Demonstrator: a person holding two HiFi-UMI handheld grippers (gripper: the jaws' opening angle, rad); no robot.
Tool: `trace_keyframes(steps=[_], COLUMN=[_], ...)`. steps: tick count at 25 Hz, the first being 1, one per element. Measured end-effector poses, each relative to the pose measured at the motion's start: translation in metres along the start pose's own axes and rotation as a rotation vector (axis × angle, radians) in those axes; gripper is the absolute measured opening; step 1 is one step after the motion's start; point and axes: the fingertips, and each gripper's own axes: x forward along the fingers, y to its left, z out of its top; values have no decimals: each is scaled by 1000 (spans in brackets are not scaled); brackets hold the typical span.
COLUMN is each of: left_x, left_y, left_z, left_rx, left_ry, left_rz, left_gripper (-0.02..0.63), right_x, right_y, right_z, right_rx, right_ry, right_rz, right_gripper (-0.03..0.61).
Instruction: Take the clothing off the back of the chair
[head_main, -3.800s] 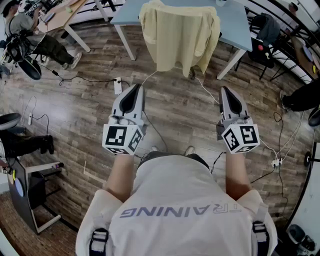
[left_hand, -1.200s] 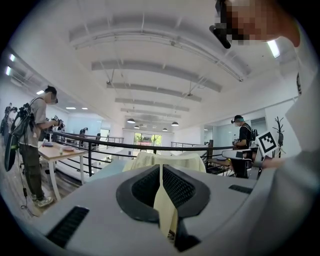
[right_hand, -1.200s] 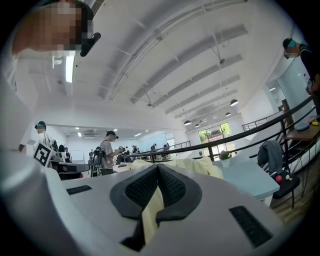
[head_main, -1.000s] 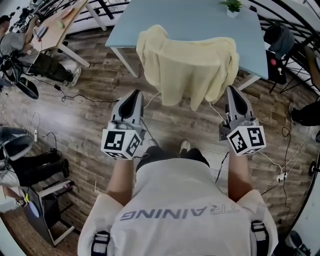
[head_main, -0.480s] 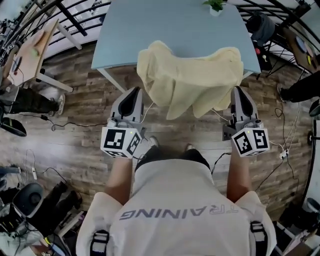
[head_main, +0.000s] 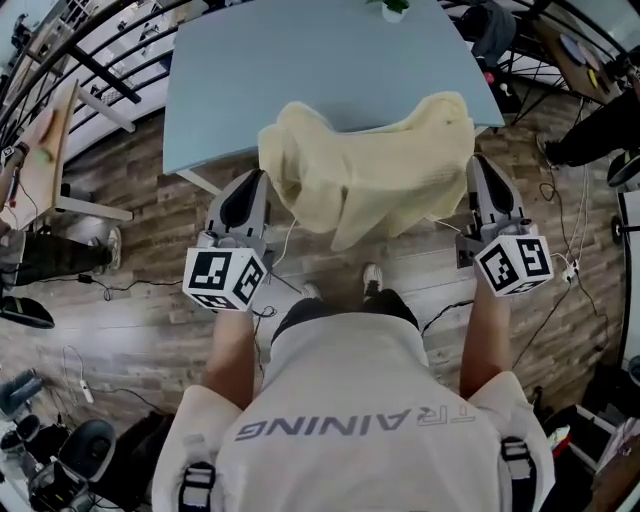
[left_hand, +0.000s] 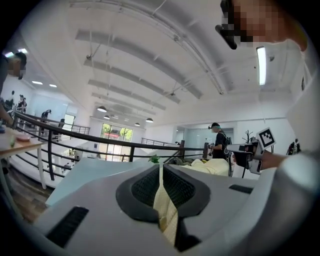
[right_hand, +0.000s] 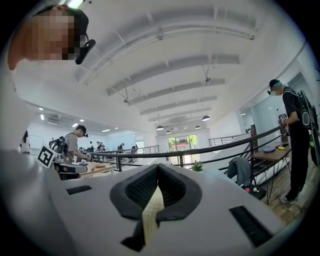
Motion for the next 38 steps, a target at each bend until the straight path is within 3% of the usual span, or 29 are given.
trace_keyframes(steps=[6, 10, 15, 18, 22, 26, 32, 34, 35, 38], left_x=[45, 83, 130, 152, 165, 175, 188, 188, 187, 183], left_y=[25, 39, 53, 57, 55, 43, 35, 27, 23, 19], left_z=[0, -3, -9, -14, -34, -48, -72, -79, -81, -77], left_rx=[-35, -76, -157, -224, -192, -190, -328, -352, -354, -268], left_ry=[82, 159, 275, 359, 525, 611, 719, 782, 806, 821], left_rz=[28, 2, -95, -181, -264, -359, -471, -517, -541, -553], left_gripper=[53, 198, 252, 292, 318, 327, 328, 328, 302, 88], right_x=[45, 79, 111, 124, 133, 141, 142, 139, 137, 135], right_y=[-62, -89, -113, -118, -128, -131, -130, -128, -126, -116], right_z=[3, -11, -31, -51, -77, -101, -126, -128, -127, -116], right_rx=[-45, -90, -97, -114, -104, -66, -5, 28, 36, 18], right_ry=[113, 228, 366, 490, 645, 777, 891, 914, 916, 884], right_rz=[35, 77, 183, 288, 394, 476, 562, 601, 616, 643], right_gripper=[34, 104, 216, 276, 307, 308, 304, 268, 235, 80])
